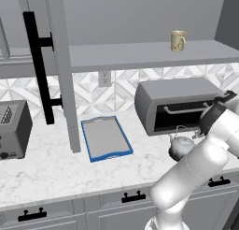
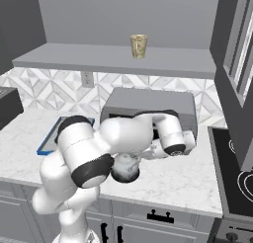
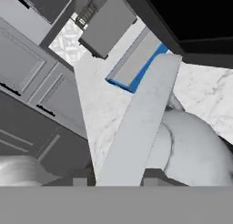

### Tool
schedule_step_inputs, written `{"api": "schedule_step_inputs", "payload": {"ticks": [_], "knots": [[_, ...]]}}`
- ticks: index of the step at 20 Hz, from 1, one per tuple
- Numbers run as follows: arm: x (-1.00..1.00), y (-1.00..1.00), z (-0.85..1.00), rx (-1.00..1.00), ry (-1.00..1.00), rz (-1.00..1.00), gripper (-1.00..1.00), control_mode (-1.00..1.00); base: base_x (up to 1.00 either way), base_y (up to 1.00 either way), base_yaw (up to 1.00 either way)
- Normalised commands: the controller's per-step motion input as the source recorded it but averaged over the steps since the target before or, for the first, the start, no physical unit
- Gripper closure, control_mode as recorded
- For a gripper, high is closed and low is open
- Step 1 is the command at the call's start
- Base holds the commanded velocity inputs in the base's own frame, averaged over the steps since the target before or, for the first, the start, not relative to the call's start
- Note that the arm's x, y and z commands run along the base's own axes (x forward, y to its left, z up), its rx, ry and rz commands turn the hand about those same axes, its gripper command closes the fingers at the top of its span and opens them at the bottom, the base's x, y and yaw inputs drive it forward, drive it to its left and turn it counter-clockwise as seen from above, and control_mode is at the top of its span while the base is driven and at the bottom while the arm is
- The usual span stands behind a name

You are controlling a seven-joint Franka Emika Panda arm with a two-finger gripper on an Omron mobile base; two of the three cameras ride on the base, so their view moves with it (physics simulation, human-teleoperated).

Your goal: Pick the kettle from the counter and place it on the tray. Then pick the mug from the cabinet and place it on the tray. Then close the cabinet doors.

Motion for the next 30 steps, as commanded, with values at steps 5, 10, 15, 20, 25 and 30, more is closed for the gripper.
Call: {"api": "schedule_step_inputs", "payload": {"ticks": [5,10,15,20,25,30], "knots": [[-0.53,0.59,0.84,0.00,0.00,-0.33,1.00,-1.00,0.00,0.00,0.00],[-0.57,0.97,0.98,-0.04,0.00,-0.37,1.00,-1.00,0.00,0.00,0.00],[-0.27,1.00,0.55,-0.14,0.00,-0.20,1.00,-1.00,0.00,0.00,0.00],[0.00,1.00,0.09,-0.21,0.00,-0.09,1.00,-1.00,0.00,0.00,0.00],[0.04,1.00,0.01,-0.12,0.00,-0.01,1.00,-1.00,0.00,0.00,0.00],[0.15,1.00,0.06,0.00,0.00,0.00,1.00,-1.00,0.00,0.00,0.00]]}}
